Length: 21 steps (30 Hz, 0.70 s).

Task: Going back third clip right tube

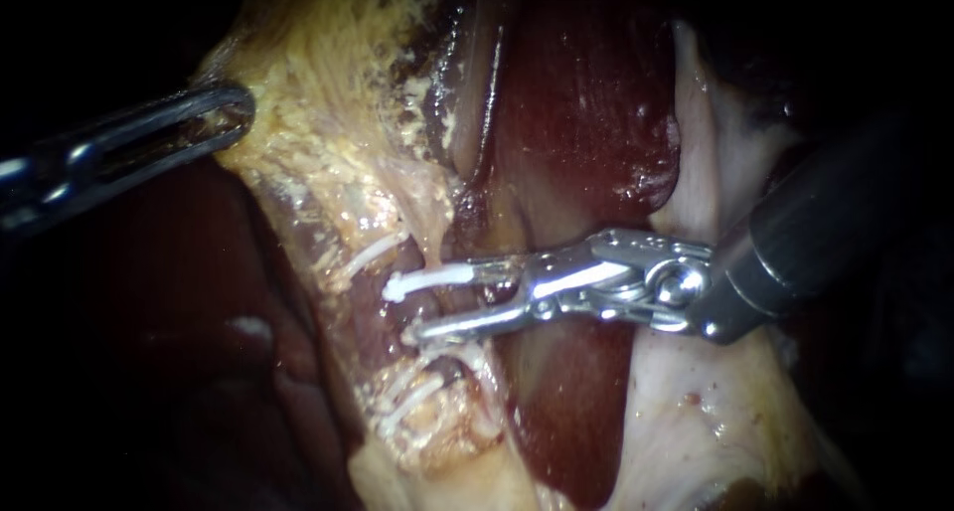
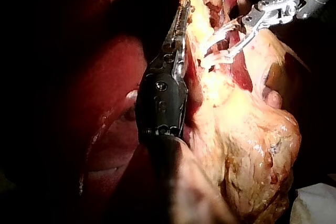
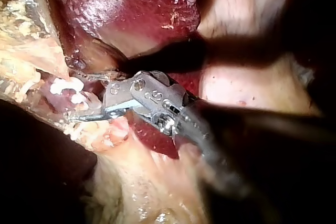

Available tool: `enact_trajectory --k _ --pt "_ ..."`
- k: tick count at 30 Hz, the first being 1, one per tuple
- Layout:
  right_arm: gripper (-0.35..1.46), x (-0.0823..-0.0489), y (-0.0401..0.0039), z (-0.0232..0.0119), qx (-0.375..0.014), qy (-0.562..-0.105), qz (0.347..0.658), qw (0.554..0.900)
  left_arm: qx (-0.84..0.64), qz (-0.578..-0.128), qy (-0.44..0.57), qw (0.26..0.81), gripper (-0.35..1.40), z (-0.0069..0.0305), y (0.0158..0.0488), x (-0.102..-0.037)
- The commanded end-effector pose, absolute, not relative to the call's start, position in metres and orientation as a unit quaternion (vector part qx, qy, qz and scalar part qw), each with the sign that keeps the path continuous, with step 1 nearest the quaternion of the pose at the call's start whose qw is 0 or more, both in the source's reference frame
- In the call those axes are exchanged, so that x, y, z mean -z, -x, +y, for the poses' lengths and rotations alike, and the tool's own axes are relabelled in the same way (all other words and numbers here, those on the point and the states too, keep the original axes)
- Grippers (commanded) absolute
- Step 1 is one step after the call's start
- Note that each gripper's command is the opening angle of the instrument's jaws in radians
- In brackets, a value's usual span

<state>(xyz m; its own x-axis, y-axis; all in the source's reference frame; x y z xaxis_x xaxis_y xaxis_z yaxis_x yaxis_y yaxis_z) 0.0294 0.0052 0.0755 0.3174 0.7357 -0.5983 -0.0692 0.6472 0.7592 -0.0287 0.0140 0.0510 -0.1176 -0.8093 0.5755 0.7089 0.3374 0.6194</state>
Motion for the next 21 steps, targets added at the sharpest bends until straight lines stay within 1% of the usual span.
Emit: enact_trajectory --k 1,7,12,18,21 --pt "0.6 -0.0753 -0.0289 0.0054 -0.262 -0.315 0.521 0.749 0.573 -0.48 -0.052 0.662 -0.35 0.014 0.0287 -0.0509" --pt "0.6 -0.0732 -0.025 0.0075 -0.202 -0.275 0.545 0.766 0.573 -0.48 -0.052 0.662 -0.35 0.0139 0.0287 -0.051" --pt "0.6 -0.0708 -0.0219 0.0083 -0.17 -0.255 0.561 0.769 0.573 -0.48 -0.052 0.662 -0.35 0.0139 0.0288 -0.051" --pt "0.6 -0.0675 -0.0199 0.0092 -0.15 -0.241 0.574 0.768 0.573 -0.48 -0.051 0.662 -0.35 0.0138 0.0291 -0.0512" --pt "0.6 -0.0666 -0.0196 0.0094 -0.145 -0.237 0.579 0.766 0.574 -0.48 -0.05 0.662 -0.35 0.0137 0.0294 -0.0514"
